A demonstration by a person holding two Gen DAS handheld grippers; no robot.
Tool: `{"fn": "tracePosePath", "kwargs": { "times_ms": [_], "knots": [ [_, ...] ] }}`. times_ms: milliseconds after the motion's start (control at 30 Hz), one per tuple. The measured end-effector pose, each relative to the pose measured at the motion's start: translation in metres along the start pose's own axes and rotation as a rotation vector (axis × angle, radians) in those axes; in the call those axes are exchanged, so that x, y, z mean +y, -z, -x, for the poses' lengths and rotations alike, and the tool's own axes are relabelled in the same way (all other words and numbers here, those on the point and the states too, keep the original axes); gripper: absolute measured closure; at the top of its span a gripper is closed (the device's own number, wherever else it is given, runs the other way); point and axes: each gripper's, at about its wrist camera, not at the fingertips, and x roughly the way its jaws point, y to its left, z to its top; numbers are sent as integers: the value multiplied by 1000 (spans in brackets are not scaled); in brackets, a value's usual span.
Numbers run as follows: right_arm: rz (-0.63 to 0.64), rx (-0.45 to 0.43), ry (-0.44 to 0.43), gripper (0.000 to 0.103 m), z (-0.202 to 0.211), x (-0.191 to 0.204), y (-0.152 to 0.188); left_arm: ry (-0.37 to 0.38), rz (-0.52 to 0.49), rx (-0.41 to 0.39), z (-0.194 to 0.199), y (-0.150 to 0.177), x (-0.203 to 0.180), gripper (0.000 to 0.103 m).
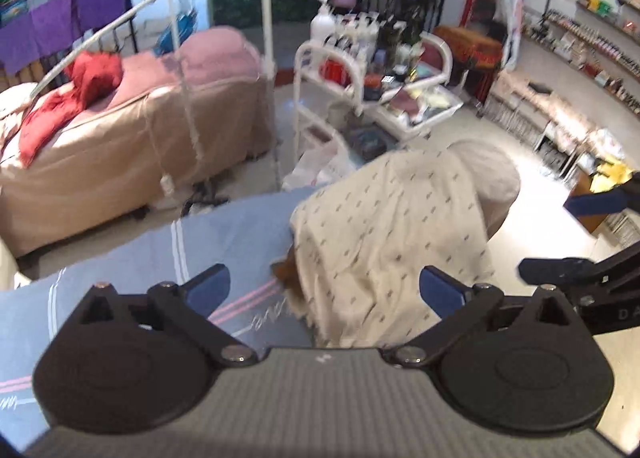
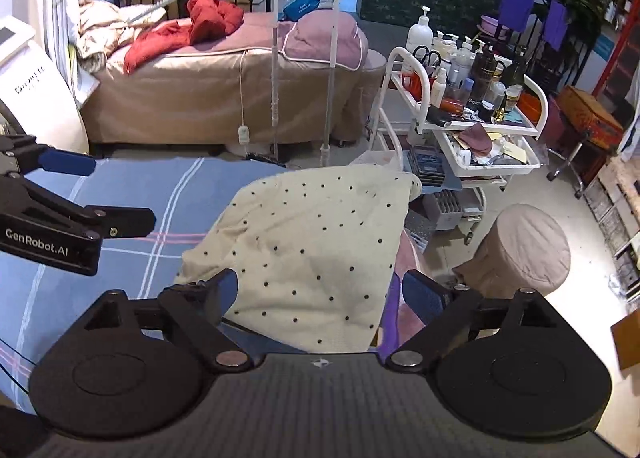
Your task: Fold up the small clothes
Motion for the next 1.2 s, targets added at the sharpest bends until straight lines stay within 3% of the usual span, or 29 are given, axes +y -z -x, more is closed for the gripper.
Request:
{"fn": "tracePosePath", "kwargs": {
  "times_ms": [400,567,1033,1200],
  "knots": [
    [-53,45,2,0,-11,3,16,-69,-26,37,-2,17,2,0],
    [-61,48,10,0,-10,3,18,-25,6,55,-3,18,4,0],
    [-59,62,13,0,-13,4,22,-52,-9,74,-7,20,1,0],
    [-60,64,11,0,-15,3,22,-39,-28,36,-4,22,-1,1]
  ]
}}
